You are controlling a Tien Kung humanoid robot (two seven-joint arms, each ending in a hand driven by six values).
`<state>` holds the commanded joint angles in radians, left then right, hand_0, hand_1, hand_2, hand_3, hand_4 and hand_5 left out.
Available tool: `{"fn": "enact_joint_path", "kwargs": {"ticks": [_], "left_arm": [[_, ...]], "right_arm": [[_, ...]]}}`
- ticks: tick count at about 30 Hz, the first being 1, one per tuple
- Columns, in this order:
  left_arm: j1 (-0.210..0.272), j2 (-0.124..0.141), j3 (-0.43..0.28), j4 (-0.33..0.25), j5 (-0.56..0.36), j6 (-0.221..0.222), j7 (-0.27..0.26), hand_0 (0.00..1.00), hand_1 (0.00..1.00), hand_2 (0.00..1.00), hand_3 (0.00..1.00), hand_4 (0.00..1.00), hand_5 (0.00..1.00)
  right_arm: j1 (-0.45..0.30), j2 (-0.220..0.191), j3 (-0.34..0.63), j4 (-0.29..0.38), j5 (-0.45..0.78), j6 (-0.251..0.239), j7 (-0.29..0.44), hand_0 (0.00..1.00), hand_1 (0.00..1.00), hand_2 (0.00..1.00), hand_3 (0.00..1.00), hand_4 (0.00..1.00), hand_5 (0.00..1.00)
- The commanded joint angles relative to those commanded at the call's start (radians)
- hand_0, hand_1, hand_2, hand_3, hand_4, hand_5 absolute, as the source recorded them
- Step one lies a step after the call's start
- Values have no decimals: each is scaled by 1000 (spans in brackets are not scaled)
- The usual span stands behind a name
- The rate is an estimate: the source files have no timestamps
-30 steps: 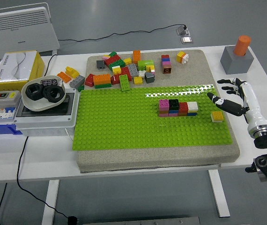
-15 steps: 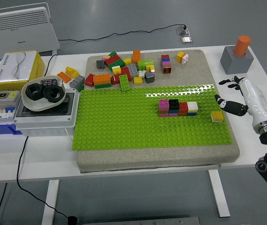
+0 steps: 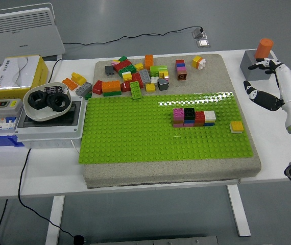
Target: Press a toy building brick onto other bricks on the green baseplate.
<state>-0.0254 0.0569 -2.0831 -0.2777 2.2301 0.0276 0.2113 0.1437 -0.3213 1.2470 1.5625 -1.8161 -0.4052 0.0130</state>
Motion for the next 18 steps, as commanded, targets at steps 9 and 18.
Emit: {"fn": "enact_joint_path", "kwargs": {"ticks": [9,18], "left_arm": [[5,-4,-11,4,18,-4,1,781,724,635,458,641,358],[5,-6,-15,4,19,-4,1,781,724,635,457,644,357]], "right_arm": [[33,-10,-35,12,9,2,-5,647,676,685,504,614,34],[36,-9,-32,16,-5,3,-11,655,689,687,503,609,30]]}}
